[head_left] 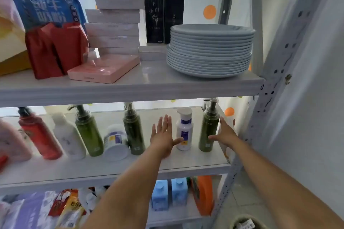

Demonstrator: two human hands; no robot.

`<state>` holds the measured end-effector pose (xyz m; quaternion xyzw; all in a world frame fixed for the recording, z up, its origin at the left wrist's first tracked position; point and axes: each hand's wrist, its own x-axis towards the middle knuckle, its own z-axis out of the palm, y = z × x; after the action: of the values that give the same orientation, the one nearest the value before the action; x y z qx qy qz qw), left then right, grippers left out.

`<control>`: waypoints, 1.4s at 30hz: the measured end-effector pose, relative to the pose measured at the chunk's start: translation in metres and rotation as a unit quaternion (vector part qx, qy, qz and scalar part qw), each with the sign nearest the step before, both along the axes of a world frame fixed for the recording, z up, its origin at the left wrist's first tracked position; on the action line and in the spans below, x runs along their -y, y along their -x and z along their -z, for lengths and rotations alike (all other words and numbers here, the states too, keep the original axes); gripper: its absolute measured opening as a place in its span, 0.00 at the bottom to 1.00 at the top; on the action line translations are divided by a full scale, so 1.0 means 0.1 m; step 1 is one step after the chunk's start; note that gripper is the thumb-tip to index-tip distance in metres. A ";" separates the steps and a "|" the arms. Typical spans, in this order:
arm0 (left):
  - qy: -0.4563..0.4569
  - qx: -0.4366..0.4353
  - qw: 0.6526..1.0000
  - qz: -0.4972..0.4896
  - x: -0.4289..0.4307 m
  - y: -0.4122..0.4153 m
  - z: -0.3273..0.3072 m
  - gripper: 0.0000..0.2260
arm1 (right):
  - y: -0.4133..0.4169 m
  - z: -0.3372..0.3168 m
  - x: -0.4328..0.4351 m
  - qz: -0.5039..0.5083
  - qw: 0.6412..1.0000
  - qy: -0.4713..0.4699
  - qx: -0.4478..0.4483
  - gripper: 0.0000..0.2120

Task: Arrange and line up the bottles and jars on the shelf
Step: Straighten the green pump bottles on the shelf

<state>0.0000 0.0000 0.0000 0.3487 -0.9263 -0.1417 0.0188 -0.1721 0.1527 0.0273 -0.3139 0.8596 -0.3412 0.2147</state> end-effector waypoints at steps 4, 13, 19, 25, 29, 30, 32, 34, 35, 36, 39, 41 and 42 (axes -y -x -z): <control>0.009 0.034 0.999 -0.007 0.05 -0.05 0.09 0.41 | 0.01 0.04 0.10 0.048 0.995 0.059 0.068 0.41; -0.011 0.033 0.999 -0.010 -0.01 -0.21 0.15 0.41 | -0.03 0.19 0.25 0.112 0.984 0.106 0.089 0.34; -0.014 0.038 0.999 -0.019 -0.09 -0.35 0.26 0.42 | -0.14 0.16 0.13 0.113 0.985 0.106 0.075 0.33; -0.004 0.035 0.999 0.000 -0.17 -0.46 0.20 0.43 | -0.40 0.15 -0.01 0.134 0.980 0.127 0.075 0.32; 0.001 0.024 1.000 0.013 -0.17 -0.59 0.16 0.43 | -0.63 0.09 -0.09 0.124 0.983 0.115 0.066 0.31; 0.005 0.023 1.000 0.018 -0.17 -0.62 0.14 0.43 | -0.69 0.07 -0.10 0.119 0.984 0.114 0.064 0.31; 0.007 0.020 0.999 0.025 -0.17 -0.70 0.12 0.43 | -0.82 0.02 -0.12 0.110 0.985 0.118 0.063 0.30; 0.007 0.018 0.999 0.029 -0.15 -0.77 0.11 0.43 | -0.97 -0.04 -0.11 0.102 0.985 0.127 0.064 0.29; 0.006 0.017 0.999 0.031 -0.14 -0.81 0.11 0.44 | -1.04 -0.08 -0.10 0.095 0.984 0.135 0.068 0.29; 0.003 0.016 0.999 0.034 -0.13 -0.85 0.11 0.44 | -1.11 -0.12 -0.09 0.084 0.983 0.143 0.075 0.29; -0.003 0.012 0.999 0.048 -0.08 -0.99 0.12 0.44 | -1.34 -0.22 0.02 0.042 0.983 0.154 0.090 0.28; -0.005 0.010 0.998 0.057 -0.02 -1.08 0.11 0.44 | -1.50 -0.28 0.15 0.023 0.983 0.159 0.088 0.28; -0.005 0.011 0.998 0.059 0.01 -1.13 0.11 0.44 | -1.58 -0.30 0.22 0.014 0.982 0.163 0.090 0.28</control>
<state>0.1128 -0.0011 -0.0113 0.2946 -0.9448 -0.1435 -0.0021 -0.0144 0.1305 0.0575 -0.3005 0.7741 -0.5065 0.2320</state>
